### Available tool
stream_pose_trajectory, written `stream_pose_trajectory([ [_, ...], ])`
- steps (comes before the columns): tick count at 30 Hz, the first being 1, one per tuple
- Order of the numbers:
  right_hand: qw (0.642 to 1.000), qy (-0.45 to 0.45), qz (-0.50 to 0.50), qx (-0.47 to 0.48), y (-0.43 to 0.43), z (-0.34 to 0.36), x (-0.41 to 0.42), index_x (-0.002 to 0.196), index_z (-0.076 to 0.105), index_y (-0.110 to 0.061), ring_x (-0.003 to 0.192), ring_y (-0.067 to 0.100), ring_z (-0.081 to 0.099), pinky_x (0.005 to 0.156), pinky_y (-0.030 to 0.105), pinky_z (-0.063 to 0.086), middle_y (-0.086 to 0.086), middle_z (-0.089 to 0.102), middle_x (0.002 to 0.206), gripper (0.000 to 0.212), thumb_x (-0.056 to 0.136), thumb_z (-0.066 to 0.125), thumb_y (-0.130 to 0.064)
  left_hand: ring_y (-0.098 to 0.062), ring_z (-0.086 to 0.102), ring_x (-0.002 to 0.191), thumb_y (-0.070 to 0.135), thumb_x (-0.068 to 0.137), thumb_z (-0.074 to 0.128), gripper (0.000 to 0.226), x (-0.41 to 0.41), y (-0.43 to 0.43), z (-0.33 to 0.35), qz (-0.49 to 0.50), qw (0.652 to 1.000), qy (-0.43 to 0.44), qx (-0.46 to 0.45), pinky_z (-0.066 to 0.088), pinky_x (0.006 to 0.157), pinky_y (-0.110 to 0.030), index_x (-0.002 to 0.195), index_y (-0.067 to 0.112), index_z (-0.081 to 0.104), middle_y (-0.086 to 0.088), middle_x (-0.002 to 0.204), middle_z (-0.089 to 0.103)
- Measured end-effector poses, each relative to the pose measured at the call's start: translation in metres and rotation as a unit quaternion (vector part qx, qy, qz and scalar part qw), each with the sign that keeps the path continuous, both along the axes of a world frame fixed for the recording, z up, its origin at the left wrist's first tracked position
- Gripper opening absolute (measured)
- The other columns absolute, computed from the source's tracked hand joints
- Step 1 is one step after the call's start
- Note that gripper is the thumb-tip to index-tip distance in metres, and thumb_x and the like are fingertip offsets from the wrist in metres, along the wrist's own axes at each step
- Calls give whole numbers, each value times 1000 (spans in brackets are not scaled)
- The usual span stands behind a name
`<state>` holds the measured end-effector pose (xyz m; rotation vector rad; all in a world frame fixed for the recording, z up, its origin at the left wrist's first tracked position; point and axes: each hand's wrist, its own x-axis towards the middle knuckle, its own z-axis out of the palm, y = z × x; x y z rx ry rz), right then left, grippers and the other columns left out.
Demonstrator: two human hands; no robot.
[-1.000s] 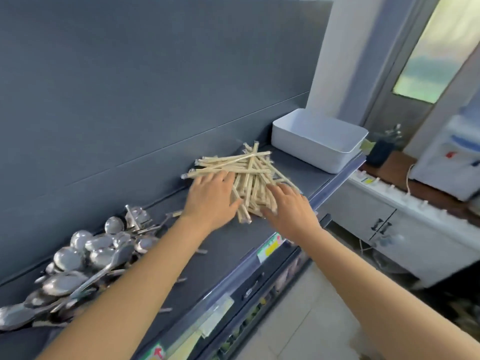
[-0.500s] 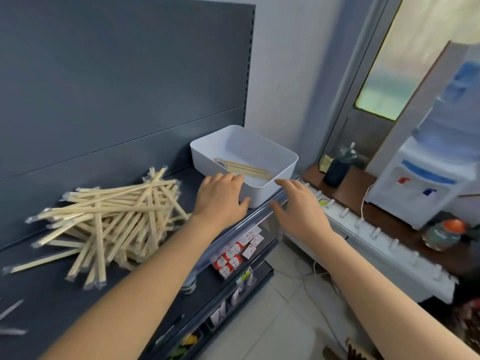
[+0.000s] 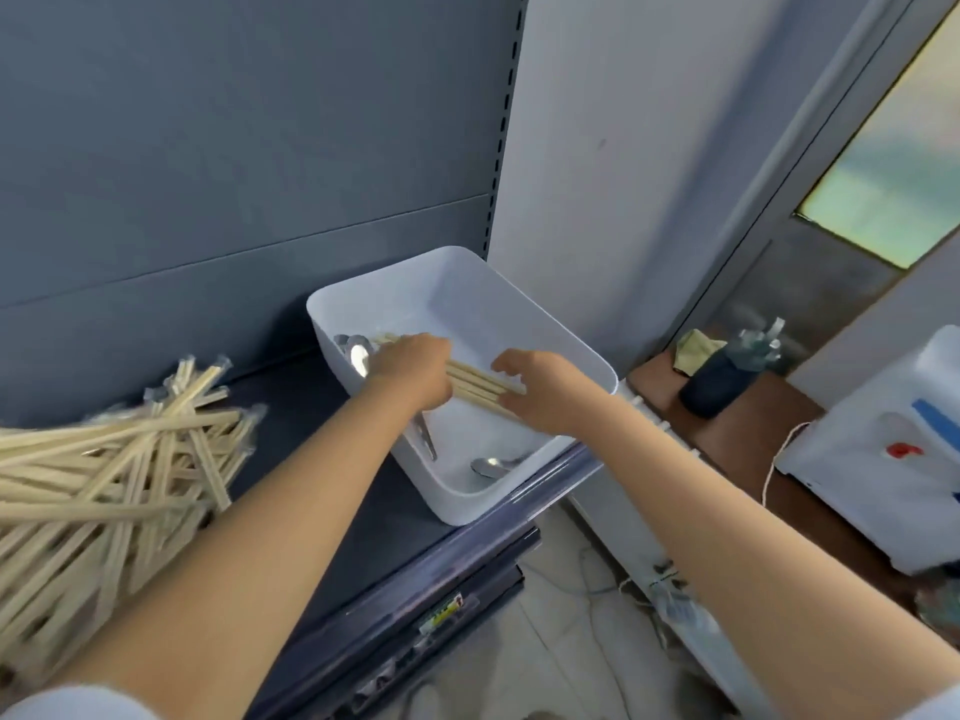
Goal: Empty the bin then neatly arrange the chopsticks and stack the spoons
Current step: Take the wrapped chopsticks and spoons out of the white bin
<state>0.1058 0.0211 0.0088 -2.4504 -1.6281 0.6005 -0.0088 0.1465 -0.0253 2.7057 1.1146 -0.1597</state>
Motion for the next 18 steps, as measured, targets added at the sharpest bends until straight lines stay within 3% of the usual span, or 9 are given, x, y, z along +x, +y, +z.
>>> stream_pose_trajectory([
  [3, 998, 26, 34, -48, 34, -19, 21, 135, 45, -17, 110, 27, 56, 91, 32, 45, 9, 55, 128, 45, 92, 56, -19, -28, 56, 103, 23, 87, 53, 21, 15, 9, -12, -1, 997, 72, 11, 36, 73, -30, 106, 16, 57, -6, 113, 59],
  [5, 995, 24, 63, -71, 58, -32, 32, 140, 39, -13, 119, 27, 50, 96, 33, 41, 11, 51, 134, 51, 92, 57, -20, -29, 50, 114, 26, 89, 53, 32, 21, 10, -20, 4, 993, 119, 23, 36, 80, -31, 118, 13, 58, -7, 122, 53],
  [8, 990, 17, 116, -74, 94, -49, 43, 137, 39, -6, 121, 32, 48, 97, 34, 40, 16, 47, 134, 55, 91, 61, -26, -30, 44, 119, 26, 89, 52, 36, 26, 16, -31, 33, 992, 122, 17, 34, 94, -35, 122, 12, 59, -6, 128, 46],
  [12, 979, 0, 189, -74, 133, -57, 49, 120, 48, -3, 110, 31, 54, 82, 29, 41, 14, 55, 120, 41, 88, 61, -25, -26, 34, 129, 32, 95, 43, 37, 24, 16, -33, 91, 992, 87, -16, 28, 100, -41, 127, 20, 56, -1, 135, 45],
  [15, 963, -6, 255, -88, 145, -56, 53, 85, 49, -7, 94, 28, 53, 71, 29, 40, 5, 53, 85, 11, 89, 54, -15, -21, 31, 129, 48, 97, 36, 41, 31, 3, -30, 151, 985, 87, -11, 24, 101, -41, 128, 28, 55, 7, 135, 47],
  [18, 948, -7, 305, -93, 148, -54, 56, 79, 46, -8, 91, 29, 55, 67, 27, 37, 4, 50, 81, 18, 90, 54, -19, -19, 28, 133, 50, 97, 34, 43, 43, -11, -29, 225, 971, 74, 17, 21, 104, -40, 128, 27, 55, 11, 136, 48],
])
